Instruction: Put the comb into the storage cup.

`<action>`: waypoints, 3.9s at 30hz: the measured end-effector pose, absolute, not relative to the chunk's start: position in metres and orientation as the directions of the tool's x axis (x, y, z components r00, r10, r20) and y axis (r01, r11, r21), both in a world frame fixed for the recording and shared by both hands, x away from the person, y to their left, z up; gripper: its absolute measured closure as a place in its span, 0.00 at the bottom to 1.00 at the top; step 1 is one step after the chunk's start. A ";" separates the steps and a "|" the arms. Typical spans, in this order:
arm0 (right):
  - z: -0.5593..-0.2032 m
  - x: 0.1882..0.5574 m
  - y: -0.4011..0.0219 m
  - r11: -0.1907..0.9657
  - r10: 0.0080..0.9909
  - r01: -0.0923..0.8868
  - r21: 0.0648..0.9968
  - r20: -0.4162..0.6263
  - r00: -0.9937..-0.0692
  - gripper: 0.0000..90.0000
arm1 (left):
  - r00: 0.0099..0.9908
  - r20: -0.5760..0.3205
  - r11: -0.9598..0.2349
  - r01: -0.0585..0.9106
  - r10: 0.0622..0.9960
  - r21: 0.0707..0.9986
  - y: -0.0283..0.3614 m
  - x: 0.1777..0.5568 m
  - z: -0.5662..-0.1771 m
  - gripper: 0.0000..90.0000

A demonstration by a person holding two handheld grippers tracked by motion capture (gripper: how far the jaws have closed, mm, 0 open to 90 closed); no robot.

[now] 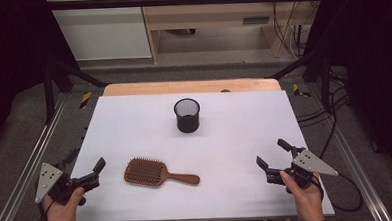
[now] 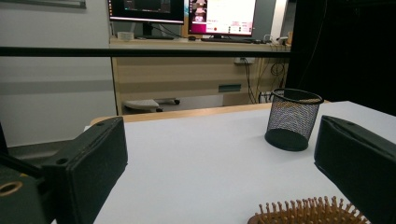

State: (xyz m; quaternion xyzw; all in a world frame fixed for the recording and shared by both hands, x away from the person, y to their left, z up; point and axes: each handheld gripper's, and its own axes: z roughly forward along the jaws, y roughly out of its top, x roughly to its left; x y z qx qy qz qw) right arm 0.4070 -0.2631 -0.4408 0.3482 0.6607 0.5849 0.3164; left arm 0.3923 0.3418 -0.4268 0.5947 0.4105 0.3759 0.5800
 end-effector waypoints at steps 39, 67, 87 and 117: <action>-0.446 0.413 -0.267 0.058 0.879 0.138 0.989 0.015 -0.476 0.05 | 0.333 -0.028 -0.036 0.186 0.943 0.982 0.337 0.403 -0.436 0.53; -0.449 0.415 -0.257 0.125 0.860 0.160 0.979 -0.026 -0.509 0.06 | 0.439 -0.062 -0.210 0.544 0.896 0.813 0.312 0.435 -0.472 1.00; -0.450 0.415 -0.255 0.133 0.855 0.174 0.976 -0.024 -0.518 0.06 | 0.508 -0.054 -0.296 0.582 0.860 0.758 0.294 0.441 -0.481 1.00; -0.450 0.414 -0.249 0.152 0.841 0.218 0.964 -0.010 -0.541 0.06 | 0.629 -0.030 -0.398 0.528 0.777 0.750 0.211 0.437 -0.482 1.00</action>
